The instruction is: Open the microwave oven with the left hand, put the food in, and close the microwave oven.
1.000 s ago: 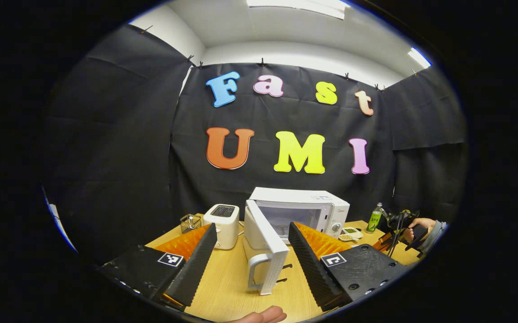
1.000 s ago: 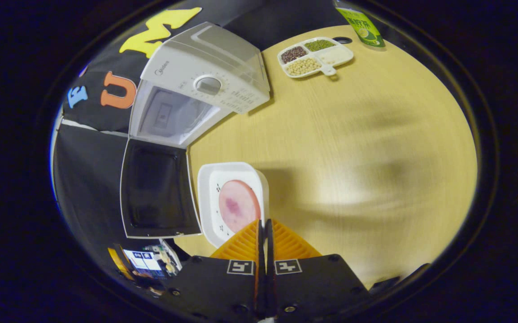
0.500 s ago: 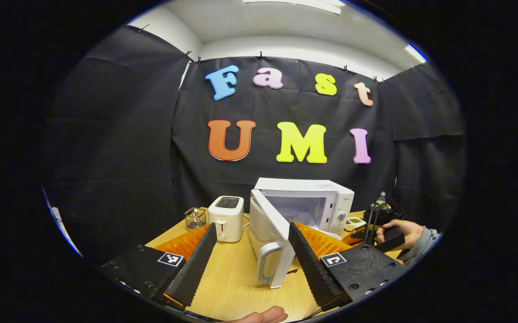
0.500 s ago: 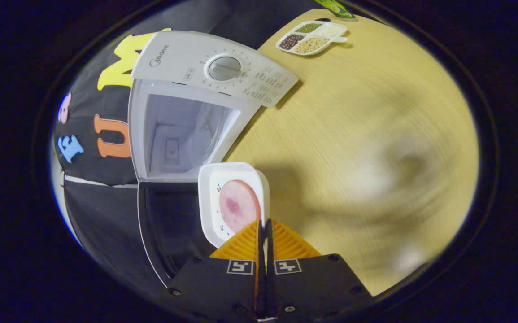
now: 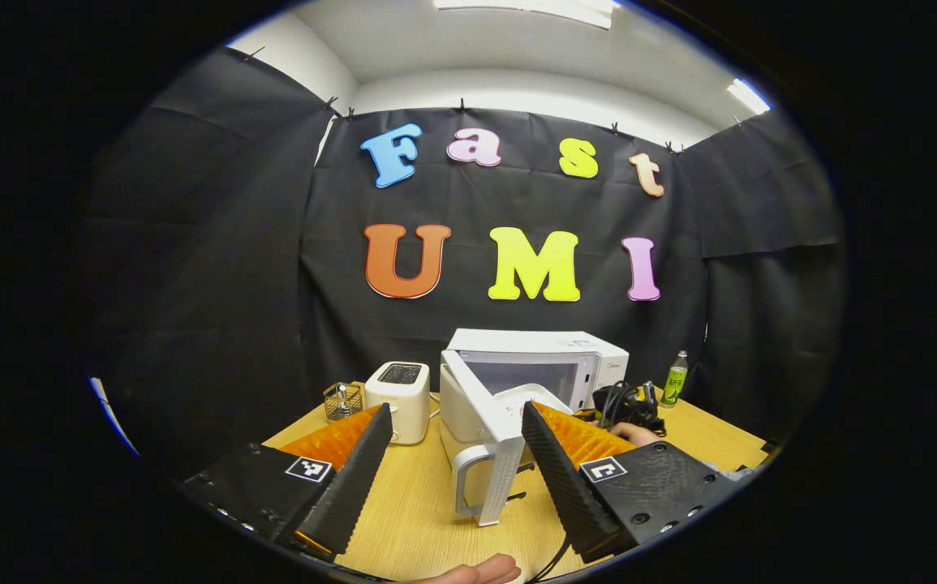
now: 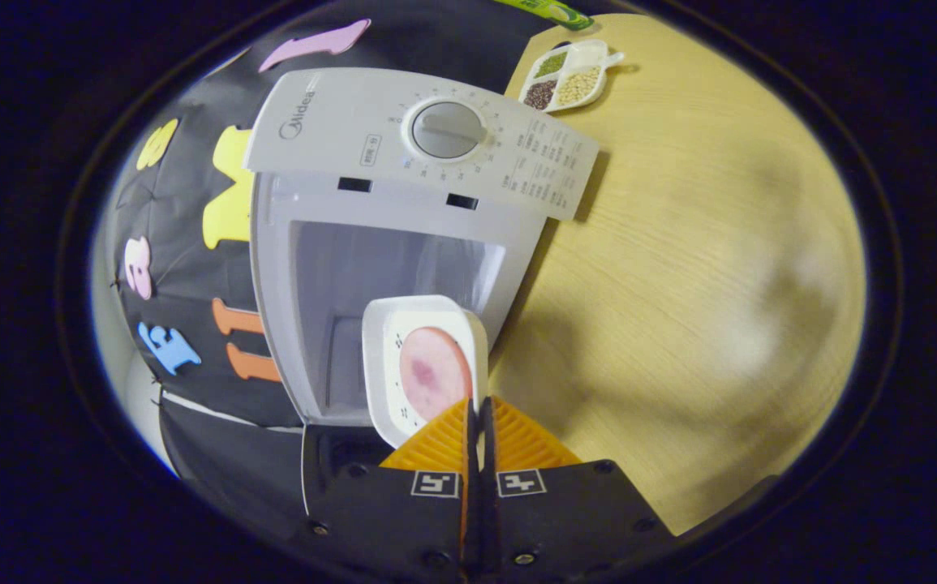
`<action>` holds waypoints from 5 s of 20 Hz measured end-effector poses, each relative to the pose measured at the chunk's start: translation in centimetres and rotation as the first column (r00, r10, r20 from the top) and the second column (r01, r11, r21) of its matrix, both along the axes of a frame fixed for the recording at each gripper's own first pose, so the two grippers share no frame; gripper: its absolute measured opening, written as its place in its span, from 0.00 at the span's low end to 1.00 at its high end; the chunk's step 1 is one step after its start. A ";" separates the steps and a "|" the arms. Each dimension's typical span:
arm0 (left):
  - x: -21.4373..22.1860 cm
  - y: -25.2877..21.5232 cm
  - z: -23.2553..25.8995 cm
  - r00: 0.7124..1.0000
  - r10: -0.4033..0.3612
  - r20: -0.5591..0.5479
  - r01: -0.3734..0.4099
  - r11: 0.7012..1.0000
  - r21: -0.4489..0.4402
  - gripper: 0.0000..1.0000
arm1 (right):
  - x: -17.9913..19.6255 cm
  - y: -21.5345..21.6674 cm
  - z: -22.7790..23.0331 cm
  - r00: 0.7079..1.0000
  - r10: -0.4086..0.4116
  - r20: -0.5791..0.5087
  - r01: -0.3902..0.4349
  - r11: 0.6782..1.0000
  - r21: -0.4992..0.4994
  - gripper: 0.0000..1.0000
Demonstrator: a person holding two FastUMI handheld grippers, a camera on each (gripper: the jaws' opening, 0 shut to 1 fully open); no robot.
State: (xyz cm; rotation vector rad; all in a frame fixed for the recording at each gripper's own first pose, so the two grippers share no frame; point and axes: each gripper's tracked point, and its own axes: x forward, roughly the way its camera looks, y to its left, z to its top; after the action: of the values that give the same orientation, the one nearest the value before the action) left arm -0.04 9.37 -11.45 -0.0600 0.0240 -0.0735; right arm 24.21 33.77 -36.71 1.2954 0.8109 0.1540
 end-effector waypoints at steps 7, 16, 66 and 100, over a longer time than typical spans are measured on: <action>1.1 -0.2 0.0 0.999 -0.043 -0.005 0.043 0.999 -0.024 0.95 | 7.1 2.7 0.0 0.974 -0.218 0.056 0.214 0.974 0.081 0.07; 2.1 1.4 -0.6 1.000 -0.010 -0.007 0.010 1.000 0.012 0.95 | 11.8 4.6 -1.9 0.948 -0.287 0.141 0.280 0.958 0.067 0.10; 7.2 6.1 -10.3 0.987 -0.133 -0.087 0.132 0.991 -0.016 0.00 | -19.4 -21.4 31.2 0.583 0.498 0.641 0.518 0.380 -0.766 0.91; 21.7 -19.2 -15.7 0.937 -0.345 -0.061 0.348 0.937 0.033 0.00 | -30.0 -35.4 27.4 0.633 0.367 0.682 0.539 0.423 -0.728 1.00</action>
State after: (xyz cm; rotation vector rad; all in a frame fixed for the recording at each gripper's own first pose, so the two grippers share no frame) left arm 21.63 -9.80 -27.11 -0.0136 0.0903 -0.4253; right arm -5.80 -1.67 -9.35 0.0704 -0.0707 0.1223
